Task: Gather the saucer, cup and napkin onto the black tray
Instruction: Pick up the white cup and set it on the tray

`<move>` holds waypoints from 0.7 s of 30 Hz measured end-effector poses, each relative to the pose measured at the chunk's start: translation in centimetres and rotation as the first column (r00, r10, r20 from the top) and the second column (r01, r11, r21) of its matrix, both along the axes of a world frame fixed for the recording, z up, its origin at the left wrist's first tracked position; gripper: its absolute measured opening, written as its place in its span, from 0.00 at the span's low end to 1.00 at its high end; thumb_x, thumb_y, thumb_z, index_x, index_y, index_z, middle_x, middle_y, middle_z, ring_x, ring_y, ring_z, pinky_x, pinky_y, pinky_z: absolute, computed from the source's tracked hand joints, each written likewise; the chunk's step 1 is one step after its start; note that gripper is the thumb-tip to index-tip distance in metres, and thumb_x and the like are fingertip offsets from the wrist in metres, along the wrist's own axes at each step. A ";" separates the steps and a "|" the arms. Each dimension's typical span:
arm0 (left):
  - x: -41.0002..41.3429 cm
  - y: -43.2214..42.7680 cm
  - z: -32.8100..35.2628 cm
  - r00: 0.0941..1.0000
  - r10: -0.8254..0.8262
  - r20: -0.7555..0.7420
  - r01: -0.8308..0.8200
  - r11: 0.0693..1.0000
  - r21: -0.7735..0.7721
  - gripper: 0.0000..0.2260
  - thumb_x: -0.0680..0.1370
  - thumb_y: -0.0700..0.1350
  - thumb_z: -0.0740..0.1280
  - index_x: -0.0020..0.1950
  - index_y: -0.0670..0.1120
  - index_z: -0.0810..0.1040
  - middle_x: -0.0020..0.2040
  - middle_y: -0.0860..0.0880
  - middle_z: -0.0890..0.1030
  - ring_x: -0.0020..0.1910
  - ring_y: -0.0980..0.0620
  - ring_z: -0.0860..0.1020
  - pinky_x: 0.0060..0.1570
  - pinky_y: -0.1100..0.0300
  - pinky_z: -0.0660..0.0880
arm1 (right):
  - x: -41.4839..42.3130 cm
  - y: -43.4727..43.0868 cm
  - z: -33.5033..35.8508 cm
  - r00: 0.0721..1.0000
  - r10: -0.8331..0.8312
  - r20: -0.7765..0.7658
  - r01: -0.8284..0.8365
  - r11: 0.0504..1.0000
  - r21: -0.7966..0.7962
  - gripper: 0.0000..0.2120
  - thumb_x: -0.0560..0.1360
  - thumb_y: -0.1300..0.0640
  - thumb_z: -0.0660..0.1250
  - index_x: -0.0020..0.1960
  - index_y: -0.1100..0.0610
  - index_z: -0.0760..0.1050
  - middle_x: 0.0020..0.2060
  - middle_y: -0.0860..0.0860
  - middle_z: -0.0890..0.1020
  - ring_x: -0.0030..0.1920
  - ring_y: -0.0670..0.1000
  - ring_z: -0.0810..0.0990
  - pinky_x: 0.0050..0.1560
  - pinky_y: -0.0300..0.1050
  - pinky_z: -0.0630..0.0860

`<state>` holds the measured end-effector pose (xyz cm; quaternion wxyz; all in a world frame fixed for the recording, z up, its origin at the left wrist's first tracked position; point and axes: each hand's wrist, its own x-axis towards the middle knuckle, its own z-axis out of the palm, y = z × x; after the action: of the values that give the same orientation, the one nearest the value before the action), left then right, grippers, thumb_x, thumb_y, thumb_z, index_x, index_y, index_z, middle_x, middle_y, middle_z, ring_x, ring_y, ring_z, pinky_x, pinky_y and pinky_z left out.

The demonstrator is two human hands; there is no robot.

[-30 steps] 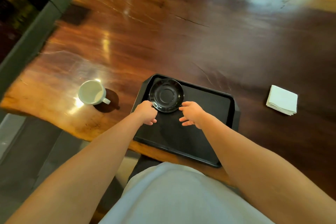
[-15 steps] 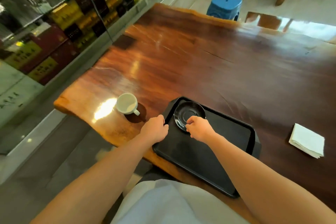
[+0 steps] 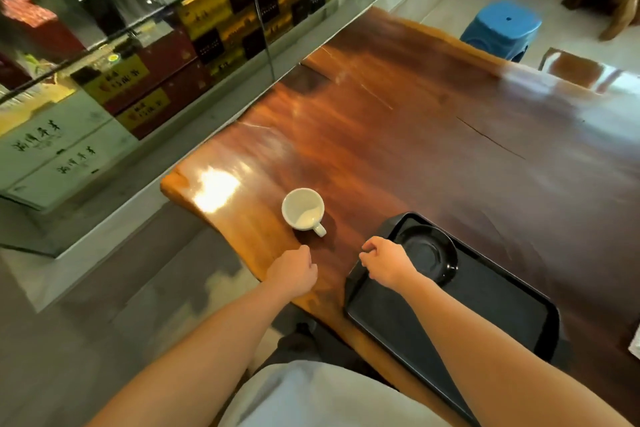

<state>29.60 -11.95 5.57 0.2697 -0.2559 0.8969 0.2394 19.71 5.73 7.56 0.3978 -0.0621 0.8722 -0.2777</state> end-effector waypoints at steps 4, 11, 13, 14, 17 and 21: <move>-0.5 -3.6 -0.9 0.998 0.052 0.018 -0.052 0.999 0.002 0.09 0.83 0.49 0.61 0.55 0.45 0.74 0.51 0.44 0.82 0.51 0.45 0.80 0.50 0.50 0.80 | -0.5 -3.6 -0.1 0.998 0.059 -0.030 -0.059 0.998 0.026 0.15 0.81 0.53 0.62 0.66 0.56 0.74 0.54 0.55 0.84 0.52 0.56 0.83 0.55 0.50 0.80; -3.3 -7.6 -2.3 0.989 0.146 -0.007 -0.145 0.987 0.074 0.08 0.81 0.48 0.64 0.55 0.46 0.69 0.49 0.45 0.81 0.48 0.46 0.81 0.44 0.52 0.80 | -2.9 -8.2 -0.7 0.997 0.047 -0.058 -0.045 0.999 0.027 0.19 0.82 0.56 0.63 0.72 0.56 0.69 0.57 0.56 0.83 0.55 0.56 0.82 0.55 0.47 0.78; -4.0 -8.3 -2.5 0.984 0.175 -0.015 -0.172 0.978 0.113 0.09 0.81 0.47 0.66 0.56 0.47 0.68 0.49 0.45 0.81 0.47 0.46 0.81 0.40 0.55 0.78 | -3.6 -9.2 -1.0 0.998 0.037 -0.060 -0.036 0.999 0.021 0.20 0.82 0.57 0.62 0.74 0.55 0.68 0.58 0.56 0.83 0.54 0.56 0.81 0.54 0.46 0.78; -4.3 -8.6 -2.7 0.981 0.194 -0.017 -0.190 0.972 0.134 0.10 0.80 0.46 0.66 0.57 0.47 0.68 0.48 0.45 0.81 0.46 0.47 0.81 0.38 0.56 0.77 | -3.9 -9.7 -1.2 0.998 0.031 -0.058 -0.030 0.999 0.020 0.20 0.82 0.58 0.62 0.74 0.55 0.67 0.58 0.57 0.82 0.54 0.56 0.81 0.54 0.46 0.78; -5.0 -9.0 -3.5 0.970 0.244 -0.010 -0.238 0.955 0.176 0.14 0.79 0.43 0.69 0.60 0.47 0.66 0.46 0.48 0.77 0.42 0.52 0.78 0.33 0.62 0.73 | -4.8 -10.7 -2.0 0.998 0.003 -0.056 -0.003 1.000 0.011 0.21 0.82 0.60 0.60 0.75 0.55 0.66 0.59 0.57 0.82 0.54 0.55 0.81 0.52 0.44 0.78; -6.0 -8.9 -4.3 0.953 0.302 -0.025 -0.292 0.938 0.187 0.21 0.76 0.39 0.73 0.62 0.48 0.65 0.51 0.48 0.77 0.47 0.50 0.79 0.43 0.57 0.82 | -5.6 -11.4 -3.3 0.998 -0.032 -0.046 0.033 0.999 0.018 0.25 0.82 0.63 0.60 0.78 0.54 0.63 0.65 0.56 0.78 0.61 0.54 0.78 0.55 0.42 0.74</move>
<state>23.64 -20.87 1.31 0.2284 -0.3563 0.8295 0.3645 14.13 -5.66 4.26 0.3739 -0.0505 0.8845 -0.2742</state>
